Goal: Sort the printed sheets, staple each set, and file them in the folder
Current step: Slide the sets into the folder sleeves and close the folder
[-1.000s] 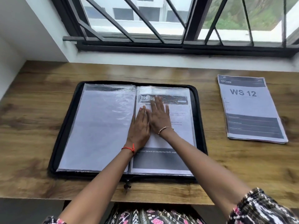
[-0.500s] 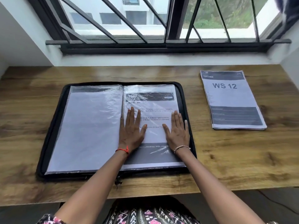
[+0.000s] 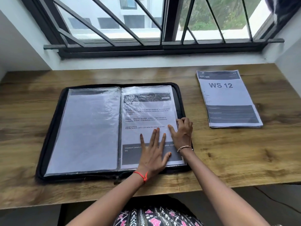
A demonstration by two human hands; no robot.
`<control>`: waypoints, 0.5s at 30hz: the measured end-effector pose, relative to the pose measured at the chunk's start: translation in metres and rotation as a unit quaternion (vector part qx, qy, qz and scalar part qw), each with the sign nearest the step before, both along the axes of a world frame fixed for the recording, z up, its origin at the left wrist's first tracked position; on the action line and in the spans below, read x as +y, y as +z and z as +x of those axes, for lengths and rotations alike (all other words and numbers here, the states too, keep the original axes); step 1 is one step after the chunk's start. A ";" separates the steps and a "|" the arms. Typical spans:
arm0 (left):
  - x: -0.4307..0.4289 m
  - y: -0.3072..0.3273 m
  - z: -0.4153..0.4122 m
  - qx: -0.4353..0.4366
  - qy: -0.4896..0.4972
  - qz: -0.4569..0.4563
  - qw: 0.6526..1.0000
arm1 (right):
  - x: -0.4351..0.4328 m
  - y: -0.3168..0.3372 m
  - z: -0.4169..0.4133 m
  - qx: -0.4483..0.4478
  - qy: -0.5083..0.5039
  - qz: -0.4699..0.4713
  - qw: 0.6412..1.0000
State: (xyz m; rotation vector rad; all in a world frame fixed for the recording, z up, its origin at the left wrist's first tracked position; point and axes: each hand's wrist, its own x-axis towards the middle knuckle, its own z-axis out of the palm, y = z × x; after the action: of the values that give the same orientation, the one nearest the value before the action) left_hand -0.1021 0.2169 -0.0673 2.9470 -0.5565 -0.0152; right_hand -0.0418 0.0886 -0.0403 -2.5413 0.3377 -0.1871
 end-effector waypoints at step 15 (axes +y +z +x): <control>-0.029 0.000 -0.016 0.060 -0.110 0.015 0.992 | -0.015 0.021 0.023 0.071 0.025 0.167 0.983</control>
State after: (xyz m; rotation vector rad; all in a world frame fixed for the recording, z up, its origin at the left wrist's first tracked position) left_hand -0.1183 0.1880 -0.0668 2.8719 -0.8654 -0.2242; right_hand -0.0187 0.0734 -0.0194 -2.2325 0.3285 0.0681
